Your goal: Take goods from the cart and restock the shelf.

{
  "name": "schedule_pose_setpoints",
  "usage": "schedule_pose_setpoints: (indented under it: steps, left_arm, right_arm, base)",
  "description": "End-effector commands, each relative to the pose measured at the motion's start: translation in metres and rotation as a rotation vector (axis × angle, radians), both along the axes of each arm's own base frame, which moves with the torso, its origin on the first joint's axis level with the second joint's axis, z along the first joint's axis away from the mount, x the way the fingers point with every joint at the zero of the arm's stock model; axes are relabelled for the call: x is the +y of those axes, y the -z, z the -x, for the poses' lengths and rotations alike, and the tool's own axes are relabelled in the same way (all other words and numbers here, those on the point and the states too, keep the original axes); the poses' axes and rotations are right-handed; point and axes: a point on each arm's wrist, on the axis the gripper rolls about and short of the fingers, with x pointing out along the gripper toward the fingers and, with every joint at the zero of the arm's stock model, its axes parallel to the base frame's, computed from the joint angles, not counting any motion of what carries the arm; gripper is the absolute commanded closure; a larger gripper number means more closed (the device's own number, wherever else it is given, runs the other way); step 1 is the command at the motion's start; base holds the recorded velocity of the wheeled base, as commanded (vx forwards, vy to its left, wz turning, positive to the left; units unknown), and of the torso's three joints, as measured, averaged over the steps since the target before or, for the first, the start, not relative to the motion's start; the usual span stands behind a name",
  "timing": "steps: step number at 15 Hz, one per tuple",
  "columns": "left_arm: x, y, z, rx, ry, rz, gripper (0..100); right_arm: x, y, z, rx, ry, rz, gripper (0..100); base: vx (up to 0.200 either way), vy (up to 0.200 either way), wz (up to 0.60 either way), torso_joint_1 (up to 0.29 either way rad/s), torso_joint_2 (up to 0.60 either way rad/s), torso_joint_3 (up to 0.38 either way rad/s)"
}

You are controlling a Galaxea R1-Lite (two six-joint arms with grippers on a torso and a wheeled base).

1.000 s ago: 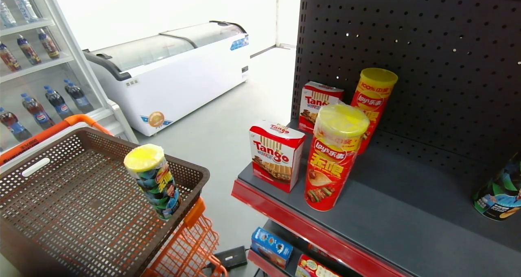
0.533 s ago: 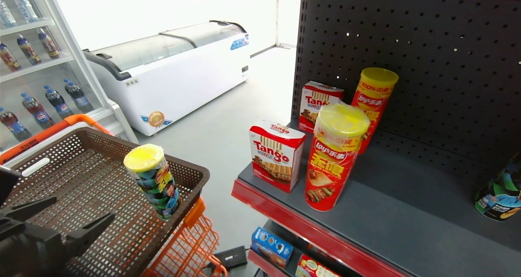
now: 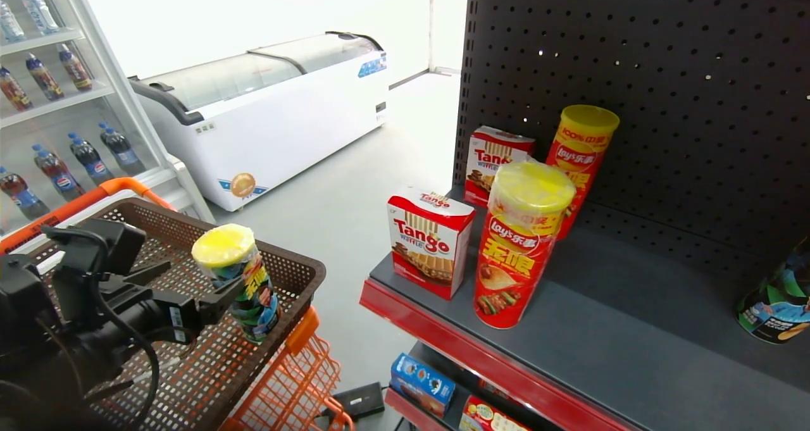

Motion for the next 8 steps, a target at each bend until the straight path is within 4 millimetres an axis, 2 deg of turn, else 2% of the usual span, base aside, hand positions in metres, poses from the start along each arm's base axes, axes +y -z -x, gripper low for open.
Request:
schedule_pose_setpoints:
  steps: [1,5,8]
  left_arm:
    - [-0.001,0.035,-0.023,0.088,0.0,-0.006,0]
    - [0.001,0.051,-0.043,0.062,-0.014,-0.003,0]
    - [0.001,0.052,-0.059,0.029,-0.014,-0.001,0]
  right_arm:
    - [0.0,0.0,0.0,0.0,0.0,0.0,0]
    - [0.0,0.0,0.0,0.0,0.0,0.0,0]
    - [0.0,0.0,0.0,0.0,0.0,0.002,0]
  base:
    - [0.0,0.0,0.0,0.0,0.0,0.0]
    - [0.0,0.0,0.0,0.0,0.0,0.0]
    - [0.0,0.0,0.0,0.0,0.0,0.0]
